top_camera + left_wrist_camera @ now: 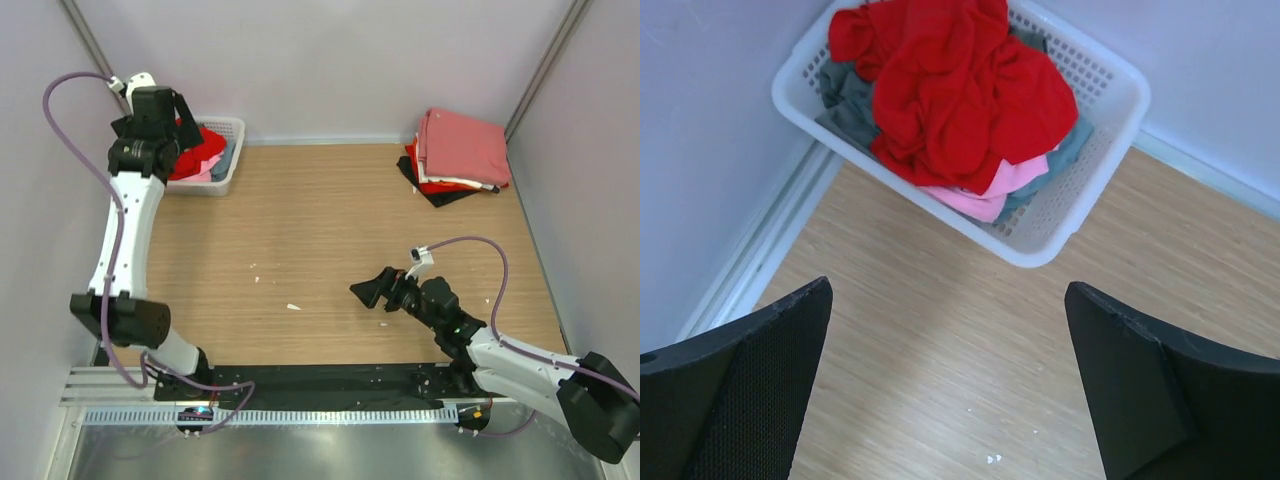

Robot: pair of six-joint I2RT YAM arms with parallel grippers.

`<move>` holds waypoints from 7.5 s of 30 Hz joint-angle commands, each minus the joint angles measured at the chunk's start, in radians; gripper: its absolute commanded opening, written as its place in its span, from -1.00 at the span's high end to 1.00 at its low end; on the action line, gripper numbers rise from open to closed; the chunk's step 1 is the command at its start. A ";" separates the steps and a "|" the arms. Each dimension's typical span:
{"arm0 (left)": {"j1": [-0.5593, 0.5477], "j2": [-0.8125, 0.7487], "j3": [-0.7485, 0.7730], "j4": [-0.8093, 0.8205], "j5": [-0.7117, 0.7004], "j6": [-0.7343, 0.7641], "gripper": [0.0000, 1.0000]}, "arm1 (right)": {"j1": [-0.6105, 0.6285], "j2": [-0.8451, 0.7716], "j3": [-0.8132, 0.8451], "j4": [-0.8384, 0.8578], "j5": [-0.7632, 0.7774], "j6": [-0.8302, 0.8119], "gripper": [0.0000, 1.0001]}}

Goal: Fold and stack the t-shirts
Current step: Grab the tshirt from the pile, then move the tshirt to the center of the board, then flatten the tshirt out

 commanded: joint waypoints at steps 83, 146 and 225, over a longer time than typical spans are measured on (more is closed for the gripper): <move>-1.061 -0.436 -0.864 0.123 0.277 -0.403 -0.77 | 0.003 -0.075 0.604 -1.296 0.535 0.136 -1.00; -0.760 -0.221 -0.105 -0.322 0.123 -0.138 1.00 | 0.075 0.447 0.445 -0.524 0.104 0.131 -0.68; -0.676 -0.442 -0.367 -0.240 0.039 -0.021 1.00 | 0.046 0.235 0.800 -1.112 0.436 -0.151 -0.19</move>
